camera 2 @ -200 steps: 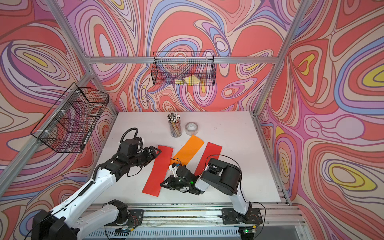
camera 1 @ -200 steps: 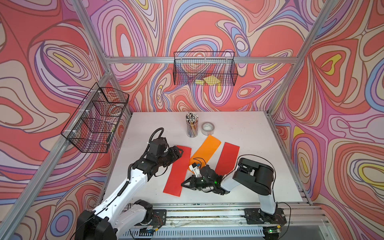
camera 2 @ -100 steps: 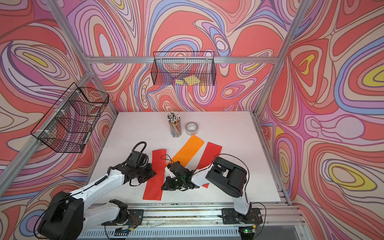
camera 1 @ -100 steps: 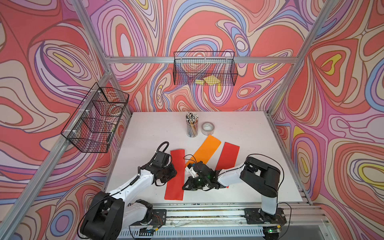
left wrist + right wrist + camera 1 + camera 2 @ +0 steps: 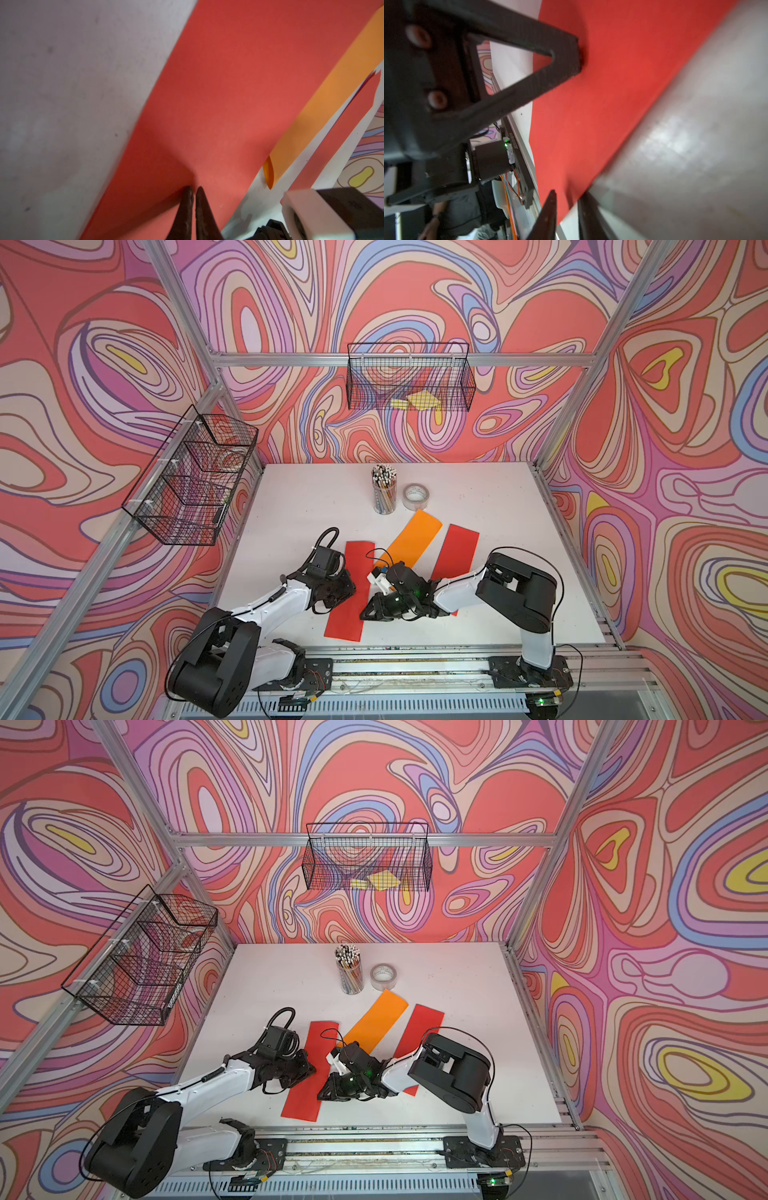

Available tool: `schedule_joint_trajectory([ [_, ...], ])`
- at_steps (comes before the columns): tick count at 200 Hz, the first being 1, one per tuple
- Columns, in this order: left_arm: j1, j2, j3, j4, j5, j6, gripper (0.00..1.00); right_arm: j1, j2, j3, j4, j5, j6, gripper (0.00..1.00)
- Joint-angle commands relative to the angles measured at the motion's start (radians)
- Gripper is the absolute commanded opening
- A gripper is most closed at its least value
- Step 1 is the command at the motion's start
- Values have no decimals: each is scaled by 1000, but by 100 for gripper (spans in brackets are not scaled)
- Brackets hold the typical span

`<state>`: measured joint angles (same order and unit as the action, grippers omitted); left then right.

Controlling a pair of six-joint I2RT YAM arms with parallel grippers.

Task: Fold the rectangular paper in half along the long edge
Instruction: Adjust the paper at the center of the board, then fold the paper at the center of the board.

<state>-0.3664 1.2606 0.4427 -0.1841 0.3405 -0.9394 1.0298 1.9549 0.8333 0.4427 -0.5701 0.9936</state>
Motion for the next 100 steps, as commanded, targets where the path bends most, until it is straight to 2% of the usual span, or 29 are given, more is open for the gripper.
schedule_joint_trajectory([
  [1, 3, 36, -18, 12, -4, -6, 10, -44, -16, -24, -71, 25, -20, 33],
  [48, 3, 14, -12, 11, -2, -7, 17, -135, -40, -11, -106, 2, -58, 34],
  [74, 3, -2, -10, 5, -3, -5, 18, -185, -28, 4, -70, -27, -58, 35],
  [100, 2, -3, -12, 6, 2, -4, 17, -200, 9, 74, -116, -42, -98, 35],
])
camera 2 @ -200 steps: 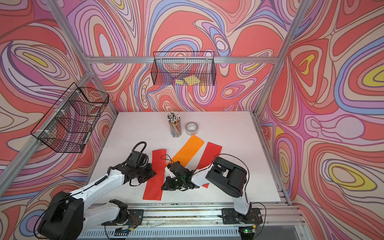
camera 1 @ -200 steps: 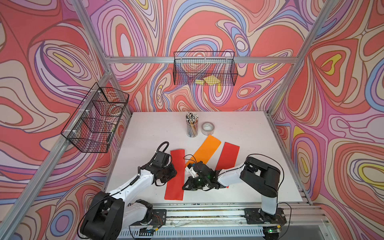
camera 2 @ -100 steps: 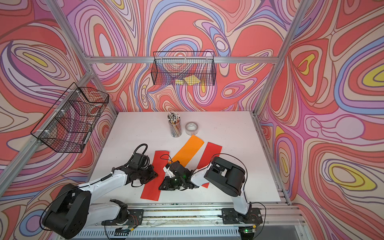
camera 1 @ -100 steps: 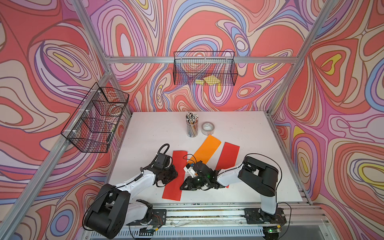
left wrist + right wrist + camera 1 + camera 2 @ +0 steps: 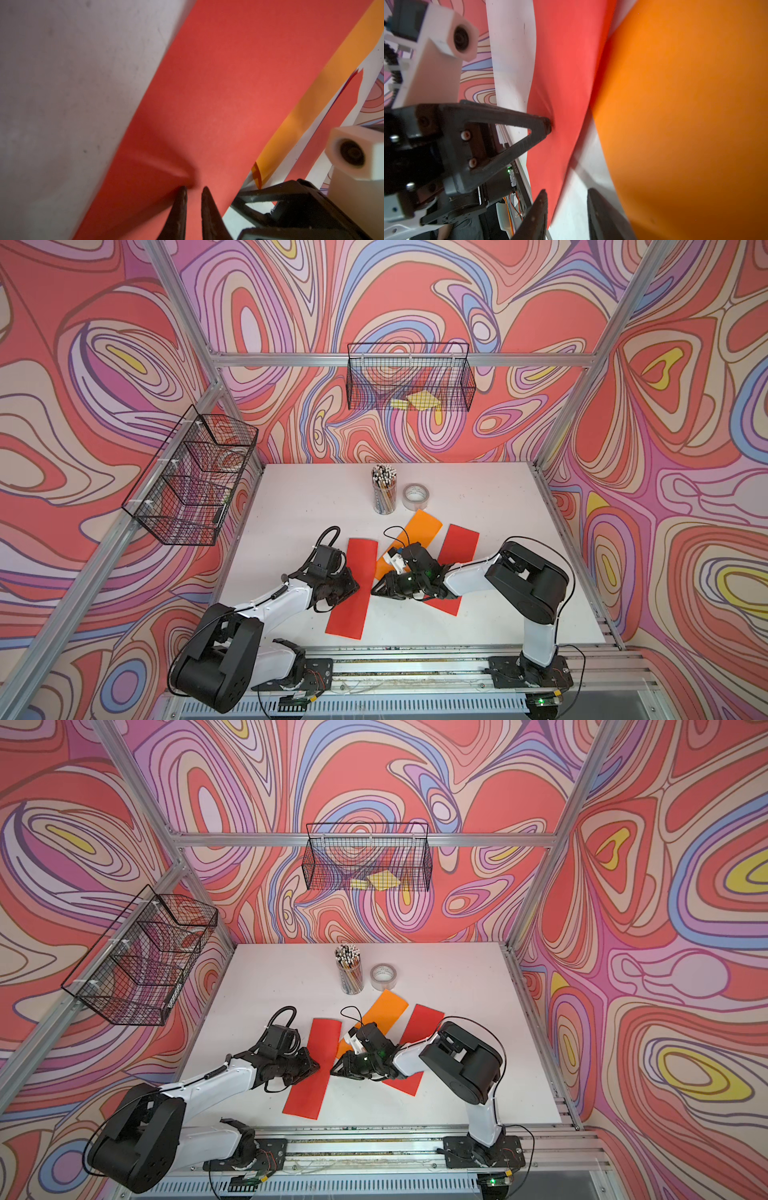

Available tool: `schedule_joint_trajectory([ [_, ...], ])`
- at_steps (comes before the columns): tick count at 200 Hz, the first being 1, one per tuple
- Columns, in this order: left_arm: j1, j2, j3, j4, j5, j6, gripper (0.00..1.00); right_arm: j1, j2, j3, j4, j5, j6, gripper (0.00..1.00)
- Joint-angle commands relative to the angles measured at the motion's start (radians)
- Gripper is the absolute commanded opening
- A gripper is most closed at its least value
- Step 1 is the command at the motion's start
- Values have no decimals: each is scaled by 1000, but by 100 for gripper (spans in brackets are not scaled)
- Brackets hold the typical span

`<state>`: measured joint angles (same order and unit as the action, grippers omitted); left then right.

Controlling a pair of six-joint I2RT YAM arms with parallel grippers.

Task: Fold the rectangular paper in half along the long edge
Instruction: Fold the paper at the center of the board.

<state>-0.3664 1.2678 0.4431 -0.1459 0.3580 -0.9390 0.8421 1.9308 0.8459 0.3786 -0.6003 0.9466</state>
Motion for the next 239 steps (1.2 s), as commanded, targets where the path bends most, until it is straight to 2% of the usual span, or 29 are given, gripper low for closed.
schedule_joint_trajectory([
  [1, 2, -10, -12, -32, -16, -4, 18, -12, 34, 65, -57, -11, -53, 35],
  [21, 4, -9, -13, -29, -11, -3, 18, -18, 49, 108, -119, 10, -92, 35],
  [67, 4, -4, -17, -17, -4, -6, 17, -80, 82, 111, -103, 1, -72, 36],
  [164, 3, 14, -20, 2, 7, -7, 17, -82, 155, 228, -136, -16, -109, 35],
  [192, 2, 15, -20, 5, 7, -6, 17, -83, 176, 260, -148, -15, -117, 27],
  [226, 3, 13, -21, 2, 10, -6, 16, -82, 169, 254, -144, 5, -117, 0],
  [239, 4, 13, -23, 2, 7, -6, 17, -82, 162, 253, -148, 11, -120, 0],
])
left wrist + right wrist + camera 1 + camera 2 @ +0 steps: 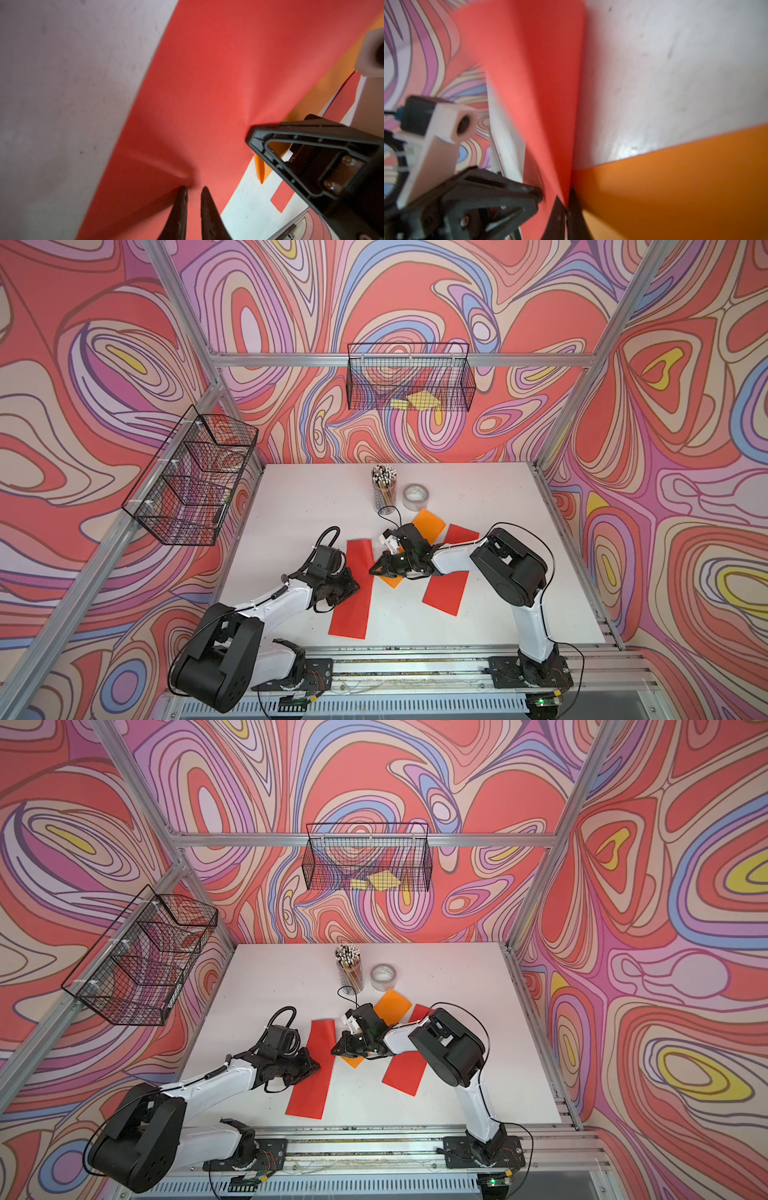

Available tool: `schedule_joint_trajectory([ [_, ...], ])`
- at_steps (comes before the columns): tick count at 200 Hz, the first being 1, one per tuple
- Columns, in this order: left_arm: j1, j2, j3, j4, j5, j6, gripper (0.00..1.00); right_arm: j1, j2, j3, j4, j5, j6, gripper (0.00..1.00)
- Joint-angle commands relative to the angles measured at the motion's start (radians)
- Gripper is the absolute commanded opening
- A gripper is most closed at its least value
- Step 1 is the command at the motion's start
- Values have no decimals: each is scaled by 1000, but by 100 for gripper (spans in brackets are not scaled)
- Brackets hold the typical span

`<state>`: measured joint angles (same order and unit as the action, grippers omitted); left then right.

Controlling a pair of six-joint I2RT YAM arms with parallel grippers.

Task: Fold the rectangular paper in half along the long edge
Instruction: Fold the paper at the center of the board.

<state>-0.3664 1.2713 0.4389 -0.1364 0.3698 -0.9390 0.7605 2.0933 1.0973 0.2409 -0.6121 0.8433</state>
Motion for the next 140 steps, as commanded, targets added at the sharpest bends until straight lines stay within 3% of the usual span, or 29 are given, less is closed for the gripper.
schedule_joint_trajectory([
  [1, 3, 10, -20, -8, -4, -6, 17, -1, -1, 1, -10, 23, -17, 0],
  [14, 2, 11, -20, -7, -3, -4, 16, -2, 0, 9, -19, 26, -16, 0],
  [45, 2, 11, -20, -7, 1, -4, 17, -16, 2, 20, -19, 35, 0, 29],
  [61, 3, 8, -22, -7, 1, -4, 16, -28, 4, 26, -14, 33, 5, 32],
  [79, 4, 5, -25, -7, 1, -3, 17, -42, 6, 34, -9, 29, 0, 26],
  [101, 4, 8, -26, -3, 3, -4, 16, -52, 8, 53, -22, 29, -16, 0],
  [135, 3, 10, -25, -2, 5, -4, 16, -61, 17, 94, -48, 21, -30, 0],
  [140, 2, 10, -25, -2, 5, -4, 16, -62, 21, 105, -55, 15, -34, 5],
])
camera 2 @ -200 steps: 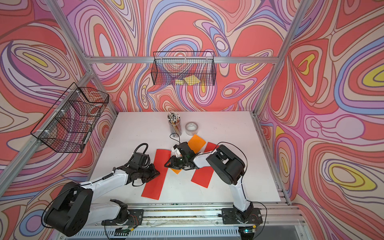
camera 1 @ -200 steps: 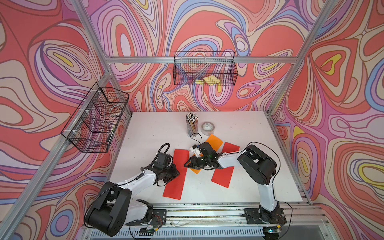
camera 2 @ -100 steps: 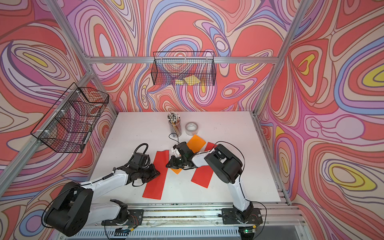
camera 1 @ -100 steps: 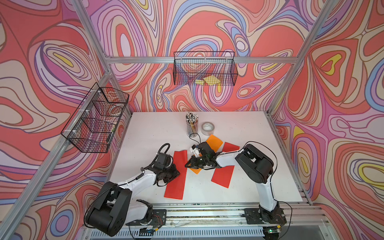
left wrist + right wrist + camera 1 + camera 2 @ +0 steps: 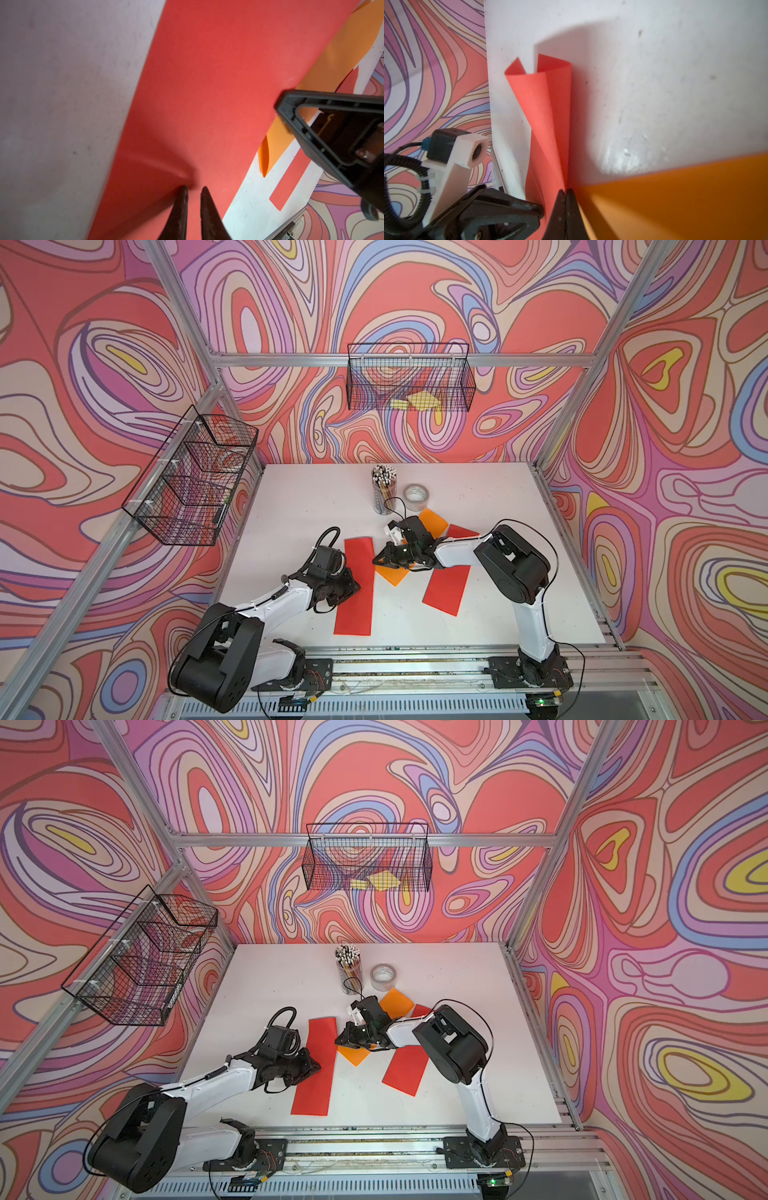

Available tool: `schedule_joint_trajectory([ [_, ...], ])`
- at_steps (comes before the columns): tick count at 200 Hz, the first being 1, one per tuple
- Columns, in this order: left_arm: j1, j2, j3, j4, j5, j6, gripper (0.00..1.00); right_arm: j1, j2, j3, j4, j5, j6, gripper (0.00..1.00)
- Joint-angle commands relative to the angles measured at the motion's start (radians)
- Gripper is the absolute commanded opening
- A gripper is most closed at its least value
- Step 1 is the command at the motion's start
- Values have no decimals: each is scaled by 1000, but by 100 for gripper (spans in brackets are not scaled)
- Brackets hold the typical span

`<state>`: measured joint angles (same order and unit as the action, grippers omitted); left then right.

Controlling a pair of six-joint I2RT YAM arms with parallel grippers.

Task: Fold the rectangular paper in half along the long edge
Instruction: Fold the paper at the center of the board.

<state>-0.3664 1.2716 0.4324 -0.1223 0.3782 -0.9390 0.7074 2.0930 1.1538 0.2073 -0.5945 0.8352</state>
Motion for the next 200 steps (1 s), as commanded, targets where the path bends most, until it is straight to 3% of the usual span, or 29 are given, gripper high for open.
schedule_joint_trajectory([
  [1, 3, 9, -19, -16, -3, -3, 16, -9, 22, 51, -23, -5, -27, 6],
  [18, 4, 12, -17, -14, -1, -4, 16, -9, 38, 80, -25, -23, -30, 23],
  [90, 3, 20, -15, -13, 6, -4, 16, -10, 93, 176, -115, -29, -83, 23],
  [126, 4, 24, -17, -13, 5, -2, 16, -40, 41, 113, -80, -29, -75, 23],
  [164, 4, 34, -23, 1, 11, -6, 16, -103, 11, 51, -48, -65, -78, 42],
  [200, 2, 43, -23, 8, 13, -6, 16, -103, 46, 55, 75, -174, -34, 45],
])
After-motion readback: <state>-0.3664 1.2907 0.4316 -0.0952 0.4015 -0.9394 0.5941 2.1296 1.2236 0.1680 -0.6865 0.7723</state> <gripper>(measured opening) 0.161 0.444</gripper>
